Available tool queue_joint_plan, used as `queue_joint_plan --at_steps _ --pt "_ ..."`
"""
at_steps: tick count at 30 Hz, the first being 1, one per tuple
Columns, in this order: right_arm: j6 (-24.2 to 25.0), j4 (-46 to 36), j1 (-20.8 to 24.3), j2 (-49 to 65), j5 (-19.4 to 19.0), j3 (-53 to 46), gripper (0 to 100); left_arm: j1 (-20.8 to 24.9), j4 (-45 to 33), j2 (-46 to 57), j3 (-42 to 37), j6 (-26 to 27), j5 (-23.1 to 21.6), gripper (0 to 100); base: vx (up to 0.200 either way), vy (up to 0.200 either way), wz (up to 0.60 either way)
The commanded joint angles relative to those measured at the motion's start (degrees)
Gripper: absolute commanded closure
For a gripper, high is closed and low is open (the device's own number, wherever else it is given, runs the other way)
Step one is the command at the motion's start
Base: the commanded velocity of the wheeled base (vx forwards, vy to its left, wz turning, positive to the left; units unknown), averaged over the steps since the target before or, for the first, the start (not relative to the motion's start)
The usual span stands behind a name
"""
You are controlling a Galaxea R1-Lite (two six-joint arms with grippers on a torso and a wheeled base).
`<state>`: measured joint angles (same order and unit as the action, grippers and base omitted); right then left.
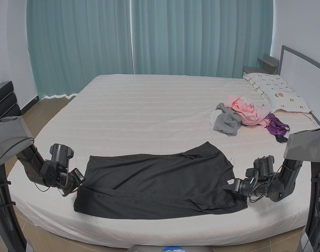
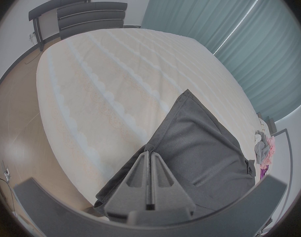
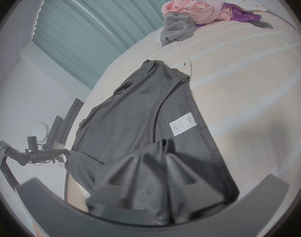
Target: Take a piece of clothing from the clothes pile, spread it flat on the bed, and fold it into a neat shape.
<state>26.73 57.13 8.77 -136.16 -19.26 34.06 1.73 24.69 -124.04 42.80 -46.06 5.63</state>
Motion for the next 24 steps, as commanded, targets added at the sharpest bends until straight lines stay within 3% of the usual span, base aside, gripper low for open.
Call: queue_joint_plan --at_steps 1,16,24 --pt "0.42 0.44 -0.06 0.54 -0.16 -0.66 100 0.11 0.01 0.82 -0.44 0.09 0.08 100 0.000 0.000 0.00" --pt "1.22 1.41 -2.44 10.21 -2.36 -8.48 100 0.99 -0.69 5.91 -2.11 2.99 0.43 100 0.000 0.000 0.00" --pt "1.83 7.74 -4.28 15.04 -3.59 -16.13 100 0.82 -1.75 10.92 -5.97 3.25 0.52 100 0.000 0.000 0.00"
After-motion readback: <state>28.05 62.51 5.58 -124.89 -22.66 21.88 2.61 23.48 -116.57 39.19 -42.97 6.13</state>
